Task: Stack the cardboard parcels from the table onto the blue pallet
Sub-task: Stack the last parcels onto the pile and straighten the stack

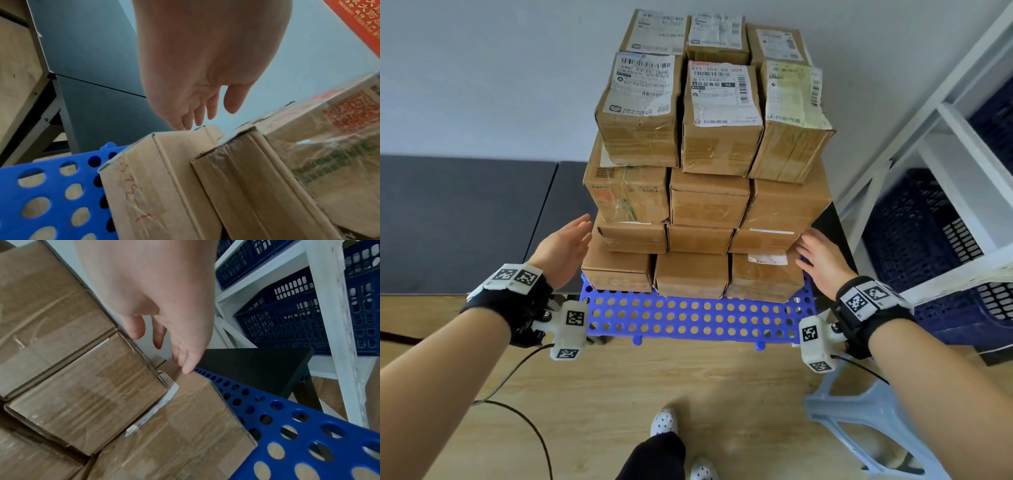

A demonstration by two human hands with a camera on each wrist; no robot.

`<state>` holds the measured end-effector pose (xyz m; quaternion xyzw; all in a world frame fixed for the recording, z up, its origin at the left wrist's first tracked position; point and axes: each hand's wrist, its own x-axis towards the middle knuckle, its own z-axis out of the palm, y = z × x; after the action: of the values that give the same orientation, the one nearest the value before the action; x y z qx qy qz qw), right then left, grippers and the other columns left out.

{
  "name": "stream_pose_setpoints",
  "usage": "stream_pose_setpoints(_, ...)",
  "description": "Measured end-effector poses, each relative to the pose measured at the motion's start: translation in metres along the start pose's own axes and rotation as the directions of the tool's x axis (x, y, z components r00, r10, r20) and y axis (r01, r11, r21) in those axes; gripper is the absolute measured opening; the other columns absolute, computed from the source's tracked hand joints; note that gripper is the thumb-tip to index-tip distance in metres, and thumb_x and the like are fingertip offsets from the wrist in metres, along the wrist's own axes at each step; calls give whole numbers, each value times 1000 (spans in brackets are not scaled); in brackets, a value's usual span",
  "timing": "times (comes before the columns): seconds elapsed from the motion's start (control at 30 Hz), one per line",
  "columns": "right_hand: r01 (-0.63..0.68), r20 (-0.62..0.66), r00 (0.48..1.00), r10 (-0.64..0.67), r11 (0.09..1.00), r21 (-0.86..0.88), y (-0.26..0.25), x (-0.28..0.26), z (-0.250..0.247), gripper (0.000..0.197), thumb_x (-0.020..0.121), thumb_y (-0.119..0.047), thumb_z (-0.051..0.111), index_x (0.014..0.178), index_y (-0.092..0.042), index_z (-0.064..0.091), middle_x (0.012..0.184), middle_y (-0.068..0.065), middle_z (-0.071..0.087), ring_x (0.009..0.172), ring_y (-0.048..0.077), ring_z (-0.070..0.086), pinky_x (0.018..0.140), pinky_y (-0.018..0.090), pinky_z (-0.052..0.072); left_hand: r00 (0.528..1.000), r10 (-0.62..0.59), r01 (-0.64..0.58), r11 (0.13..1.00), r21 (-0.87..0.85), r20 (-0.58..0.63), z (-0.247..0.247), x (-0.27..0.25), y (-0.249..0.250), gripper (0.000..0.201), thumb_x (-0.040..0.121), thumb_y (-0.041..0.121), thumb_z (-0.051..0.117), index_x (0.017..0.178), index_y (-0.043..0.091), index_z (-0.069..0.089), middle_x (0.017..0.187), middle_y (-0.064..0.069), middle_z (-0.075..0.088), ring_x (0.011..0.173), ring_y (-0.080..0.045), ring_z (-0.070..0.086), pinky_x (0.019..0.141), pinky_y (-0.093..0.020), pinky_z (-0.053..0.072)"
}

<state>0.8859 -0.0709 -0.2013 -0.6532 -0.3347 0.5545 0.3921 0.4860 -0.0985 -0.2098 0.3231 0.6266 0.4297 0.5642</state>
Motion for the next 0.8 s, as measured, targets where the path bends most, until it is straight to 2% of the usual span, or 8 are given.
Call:
stream_pose_setpoints(0.03, 17, -26, 1000, -18, 1000, -15, 2, 0, -4, 45, 95, -31, 52, 138, -25, 45, 138, 0, 52, 127, 17, 46, 106, 37, 34, 1000, 8, -8, 1000, 28, 0, -6, 2, -5, 46, 101, 9, 32, 146, 3, 25, 154, -14, 24, 142, -24, 23, 101, -7, 27)
stream_pose_setpoints(0.13, 53, -94, 994, -60, 995, -82, 8, -3, -13, 42, 97, -18, 49, 138, -21, 46, 128, 0, 54, 106, 9, 54, 92, 30, 40, 998, -9, 12, 998, 57, -64, -22, -2, -12, 50, 97, 6, 45, 145, 15, 34, 151, -4, 33, 138, -14, 32, 112, -24, 26)
stream_pose_setpoints(0.2, 51, -97, 993, -65, 989, -136, 15, -4, -19, 44, 96, -16, 50, 140, -19, 44, 121, -2, 54, 95, 2, 54, 86, 27, 40, 995, -19, 29, 994, 106, -97, -28, 0, -20, 53, 94, 4, 50, 144, 17, 36, 150, -4, 34, 138, -14, 33, 114, -28, 26)
stream_pose_setpoints(0.33, -17, -73, 997, 5, 984, -177, 35, -4, -21, 50, 94, -15, 55, 142, -21, 41, 141, 3, 47, 126, 17, 47, 104, 36, 37, 988, -58, 70, 994, 82, -145, -31, 2, -34, 56, 92, 8, 55, 144, 18, 36, 150, -4, 36, 136, -15, 36, 114, -30, 27)
stream_pose_setpoints(0.43, -81, -49, 996, 73, 983, -164, 47, -6, -14, 50, 94, -15, 54, 142, -22, 40, 135, -2, 50, 120, 16, 48, 103, 37, 37, 985, -102, 107, 994, 29, -140, -28, 7, -45, 56, 91, 8, 57, 143, 16, 37, 145, -4, 42, 130, -16, 44, 110, -30, 34)
stream_pose_setpoints(0.53, -112, -48, 993, 107, 983, -142, 54, -5, -8, 53, 95, -15, 54, 143, -26, 36, 124, -7, 49, 116, 14, 47, 107, 43, 37, 991, -109, 107, 994, -34, -80, -20, 7, -52, 48, 92, 10, 57, 138, 15, 44, 127, -3, 59, 108, -17, 60, 89, -29, 52)
stream_pose_setpoints(0.63, -129, -53, 991, 125, 987, -96, 56, -2, -6, 55, 94, -14, 55, 143, -30, 35, 132, -4, 50, 125, 19, 47, 108, 47, 35, 994, -104, 101, 993, -60, -39, -19, 10, -56, 41, 91, 14, 59, 131, 21, 52, 119, 0, 64, 107, -18, 62, 95, -37, 48)
stream_pose_setpoints(0.8, -107, -36, 994, 103, 984, -139, 53, -1, -7, 58, 94, -12, 54, 145, -30, 32, 141, 2, 47, 129, 25, 46, 109, 52, 35, 995, -103, 104, 993, -54, 10, -19, 9, -56, 41, 90, 15, 60, 130, 22, 52, 121, 0, 64, 107, -17, 62, 94, -35, 46)
